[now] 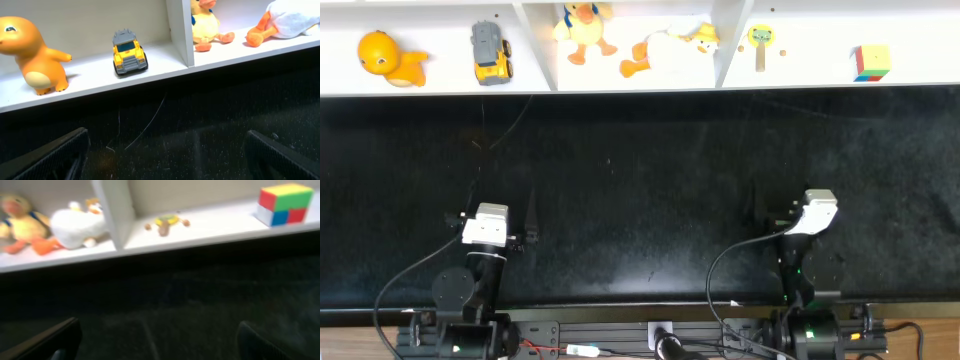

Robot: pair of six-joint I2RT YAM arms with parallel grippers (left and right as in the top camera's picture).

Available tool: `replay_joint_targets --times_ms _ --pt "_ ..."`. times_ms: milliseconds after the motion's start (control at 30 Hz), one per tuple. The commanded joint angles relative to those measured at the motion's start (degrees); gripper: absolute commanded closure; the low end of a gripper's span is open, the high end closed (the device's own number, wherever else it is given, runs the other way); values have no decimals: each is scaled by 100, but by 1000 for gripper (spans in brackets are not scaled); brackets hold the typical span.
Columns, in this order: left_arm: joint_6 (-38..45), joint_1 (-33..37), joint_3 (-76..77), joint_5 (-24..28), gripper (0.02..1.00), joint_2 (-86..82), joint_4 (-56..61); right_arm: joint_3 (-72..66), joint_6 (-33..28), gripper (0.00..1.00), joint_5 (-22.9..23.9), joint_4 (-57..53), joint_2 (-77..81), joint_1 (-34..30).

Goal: Store Toys

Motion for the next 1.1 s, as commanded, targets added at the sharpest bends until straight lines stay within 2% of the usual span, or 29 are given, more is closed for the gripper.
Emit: replay_joint_targets --times_ms 33,100,1100 --pt "-66 -52 -7 79 23 -70 -15 -79 63 5 -107 28 -457 98" --pt "-66 -52 -7 76 23 -70 -15 -79 63 3 -107 31 -863 92" --pt "-66 -52 -7 79 20 -70 -15 -79 66 5 -92 24 -826 92"
